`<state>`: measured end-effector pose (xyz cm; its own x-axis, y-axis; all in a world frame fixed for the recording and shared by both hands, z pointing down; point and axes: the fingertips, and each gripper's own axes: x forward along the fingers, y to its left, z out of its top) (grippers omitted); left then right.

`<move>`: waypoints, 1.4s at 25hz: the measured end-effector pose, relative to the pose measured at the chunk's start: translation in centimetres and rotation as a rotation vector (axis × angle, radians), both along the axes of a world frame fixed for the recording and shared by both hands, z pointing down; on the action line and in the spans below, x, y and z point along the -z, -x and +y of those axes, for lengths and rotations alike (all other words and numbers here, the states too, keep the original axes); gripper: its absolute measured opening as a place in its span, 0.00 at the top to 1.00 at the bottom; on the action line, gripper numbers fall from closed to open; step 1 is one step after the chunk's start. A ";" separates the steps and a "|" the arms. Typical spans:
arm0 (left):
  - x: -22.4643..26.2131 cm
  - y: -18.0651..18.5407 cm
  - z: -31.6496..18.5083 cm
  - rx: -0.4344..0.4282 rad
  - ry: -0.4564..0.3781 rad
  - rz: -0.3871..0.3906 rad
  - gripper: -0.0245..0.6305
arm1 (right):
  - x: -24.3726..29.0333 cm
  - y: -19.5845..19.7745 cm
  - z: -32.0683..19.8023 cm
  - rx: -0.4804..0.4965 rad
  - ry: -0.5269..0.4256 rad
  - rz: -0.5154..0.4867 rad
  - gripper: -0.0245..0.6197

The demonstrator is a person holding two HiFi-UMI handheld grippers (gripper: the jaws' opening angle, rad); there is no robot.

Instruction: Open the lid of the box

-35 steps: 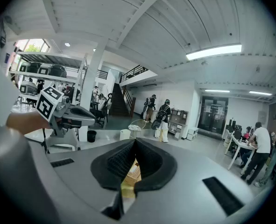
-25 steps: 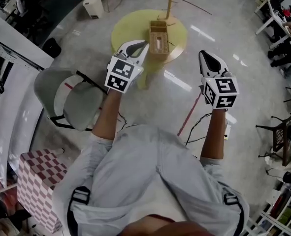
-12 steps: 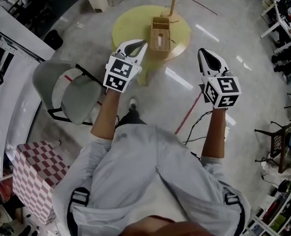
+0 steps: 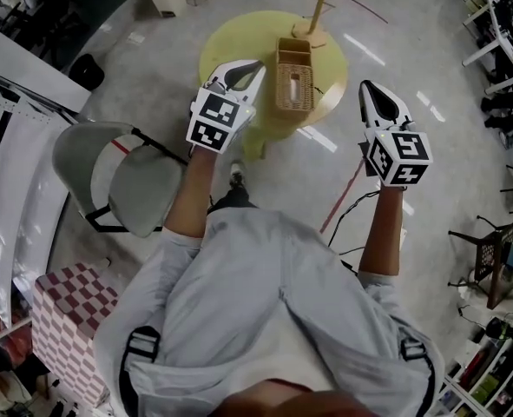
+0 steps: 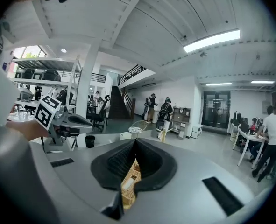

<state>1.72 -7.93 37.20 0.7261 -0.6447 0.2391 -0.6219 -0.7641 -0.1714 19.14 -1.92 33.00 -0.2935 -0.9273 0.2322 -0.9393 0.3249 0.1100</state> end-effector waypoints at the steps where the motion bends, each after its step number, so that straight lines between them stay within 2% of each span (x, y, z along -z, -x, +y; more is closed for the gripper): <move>1: 0.2 0.2 -1.4 -0.006 -0.002 0.001 0.91 | 0.2 0.4 -1.3 0.007 0.000 -0.012 0.93; 4: 0.4 0.8 -5.4 -0.024 0.000 0.005 0.91 | 0.5 1.8 -5.0 0.025 0.009 -0.037 0.93; 11: 0.4 1.1 -12.8 -0.075 0.009 0.007 0.91 | 0.0 3.0 -12.2 -0.018 0.022 -0.012 0.93; 17: -0.5 0.7 -16.7 -0.132 0.030 0.002 0.91 | -0.7 2.9 -16.1 -0.068 0.038 -0.044 0.93; 21: -1.6 0.0 -18.4 -0.162 0.054 -0.008 0.91 | -1.9 1.4 -17.8 -0.124 0.061 -0.005 0.93; 25: -3.2 -1.4 -20.1 -0.148 0.087 -0.010 0.91 | -4.3 -0.6 -18.9 -0.121 0.106 0.064 0.92; 30: -7.6 -1.8 -21.4 -0.099 0.177 -0.017 0.91 | -9.0 -1.4 -20.3 -0.072 0.199 0.061 0.92; 35: -10.6 -3.9 -21.2 -0.069 0.234 -0.053 0.91 | -13.0 -4.4 -20.8 -0.033 0.283 0.050 0.92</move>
<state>5.66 -29.09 47.85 0.7489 -0.5164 0.4152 -0.5615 -0.8273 -0.0161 23.49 -22.69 45.99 -0.2457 -0.8324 0.4967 -0.9458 0.3182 0.0654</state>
